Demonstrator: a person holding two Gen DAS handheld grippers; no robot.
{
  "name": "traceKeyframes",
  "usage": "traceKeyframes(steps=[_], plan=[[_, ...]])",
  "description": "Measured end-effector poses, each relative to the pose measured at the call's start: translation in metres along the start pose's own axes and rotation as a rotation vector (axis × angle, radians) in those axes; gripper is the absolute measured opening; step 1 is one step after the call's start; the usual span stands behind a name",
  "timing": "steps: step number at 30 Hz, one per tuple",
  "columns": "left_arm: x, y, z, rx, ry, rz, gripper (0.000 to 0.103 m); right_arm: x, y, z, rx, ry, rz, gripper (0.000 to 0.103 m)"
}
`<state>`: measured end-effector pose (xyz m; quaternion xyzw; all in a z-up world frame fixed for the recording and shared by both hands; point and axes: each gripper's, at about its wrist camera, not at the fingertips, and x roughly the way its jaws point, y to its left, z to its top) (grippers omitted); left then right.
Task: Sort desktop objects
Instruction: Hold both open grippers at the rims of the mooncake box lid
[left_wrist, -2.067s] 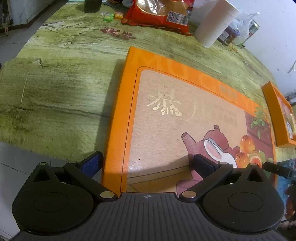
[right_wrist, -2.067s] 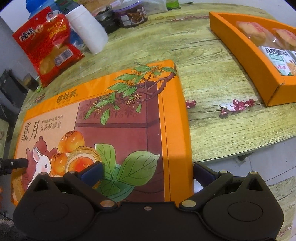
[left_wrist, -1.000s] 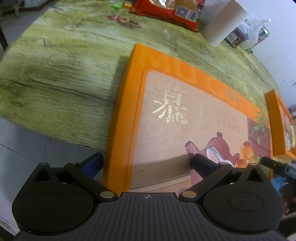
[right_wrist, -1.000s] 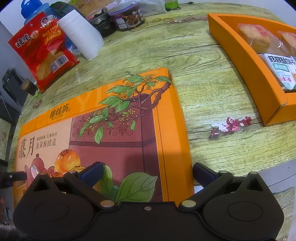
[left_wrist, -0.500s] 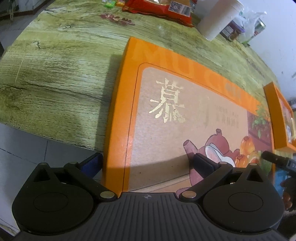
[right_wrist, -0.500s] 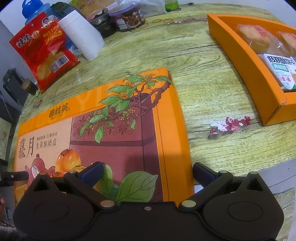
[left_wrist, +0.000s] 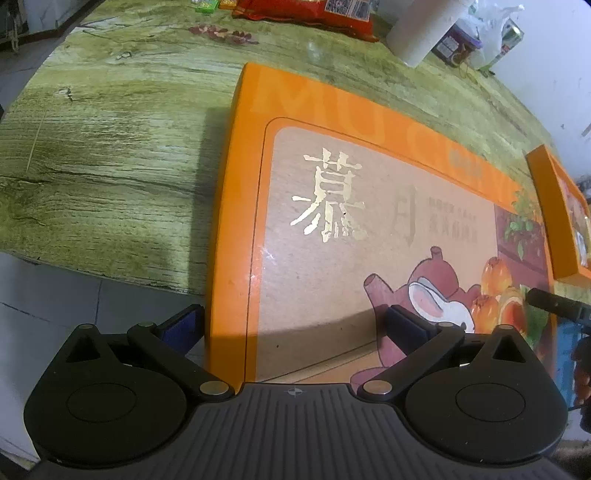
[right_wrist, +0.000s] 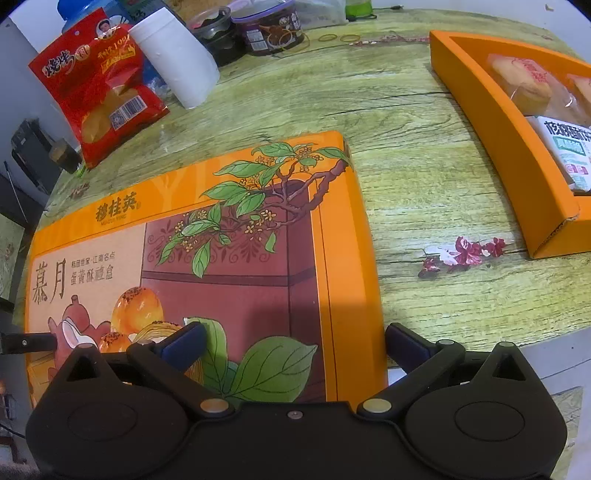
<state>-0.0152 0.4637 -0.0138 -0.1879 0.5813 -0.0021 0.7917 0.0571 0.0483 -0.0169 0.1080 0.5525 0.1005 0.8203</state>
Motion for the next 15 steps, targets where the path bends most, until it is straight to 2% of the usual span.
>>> traceKeyframes(steps=[15], plan=[[0.000, -0.012, 0.002, 0.072, 0.019, 0.053, 0.103, 0.001, 0.005, 0.000, 0.008, 0.008, -0.028, 0.103]])
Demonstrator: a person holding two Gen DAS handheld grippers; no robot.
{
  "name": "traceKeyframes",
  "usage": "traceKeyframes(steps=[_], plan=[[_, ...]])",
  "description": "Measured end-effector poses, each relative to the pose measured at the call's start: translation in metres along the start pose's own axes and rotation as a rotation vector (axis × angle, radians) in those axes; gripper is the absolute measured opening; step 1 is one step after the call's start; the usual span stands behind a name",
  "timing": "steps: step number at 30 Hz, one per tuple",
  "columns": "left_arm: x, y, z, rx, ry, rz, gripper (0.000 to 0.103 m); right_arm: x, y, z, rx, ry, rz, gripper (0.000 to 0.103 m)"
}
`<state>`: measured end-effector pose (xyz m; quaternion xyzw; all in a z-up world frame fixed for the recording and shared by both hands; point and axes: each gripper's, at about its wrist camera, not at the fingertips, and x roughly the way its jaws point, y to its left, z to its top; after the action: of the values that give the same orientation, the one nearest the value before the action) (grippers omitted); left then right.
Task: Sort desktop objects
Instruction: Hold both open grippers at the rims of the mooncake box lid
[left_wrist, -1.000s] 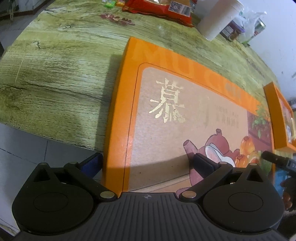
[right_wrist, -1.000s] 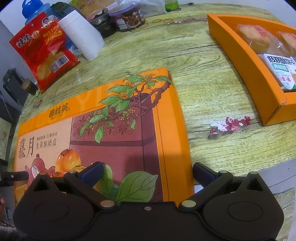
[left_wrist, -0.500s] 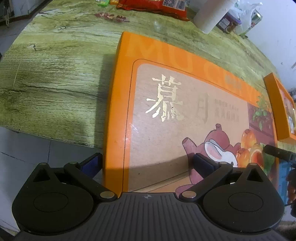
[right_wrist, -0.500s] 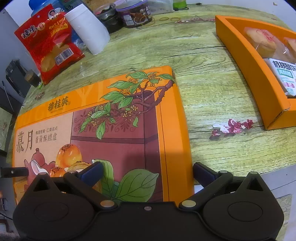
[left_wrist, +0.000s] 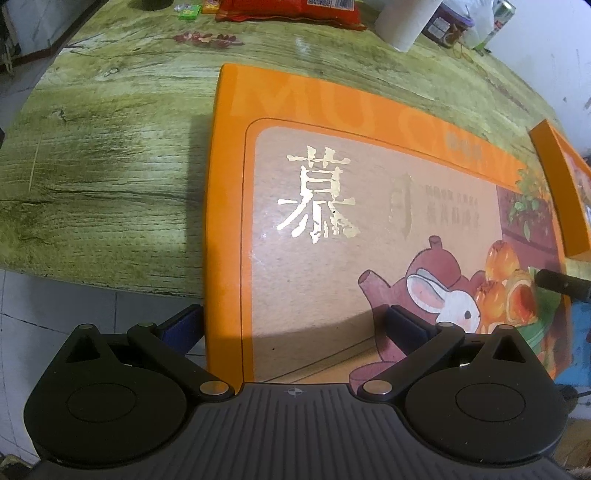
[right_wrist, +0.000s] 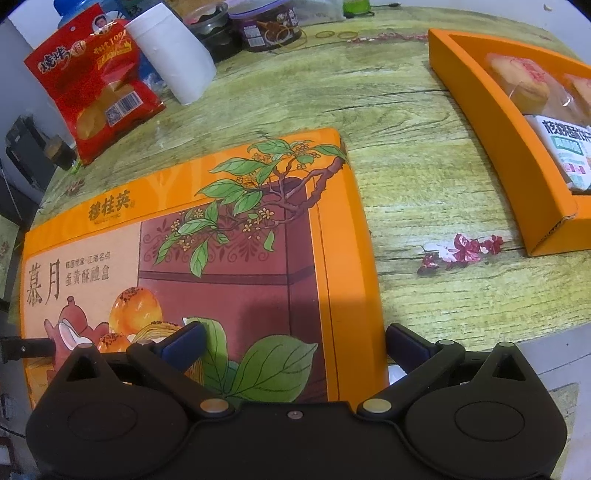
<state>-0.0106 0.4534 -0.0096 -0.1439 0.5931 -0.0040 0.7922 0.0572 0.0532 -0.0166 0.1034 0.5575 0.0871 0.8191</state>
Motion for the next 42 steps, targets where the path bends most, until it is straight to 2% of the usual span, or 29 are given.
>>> traceKeyframes(steps=[9, 42], plan=[[0.002, 0.001, 0.006, 0.015, 0.037, 0.001, 0.103, -0.003, 0.006, -0.009, 0.038, -0.013, -0.031, 0.103], [0.005, -0.004, 0.009, 0.058, 0.084, 0.016, 0.103, -0.007, 0.015, -0.014, 0.090, 0.002, -0.103, 0.103]])
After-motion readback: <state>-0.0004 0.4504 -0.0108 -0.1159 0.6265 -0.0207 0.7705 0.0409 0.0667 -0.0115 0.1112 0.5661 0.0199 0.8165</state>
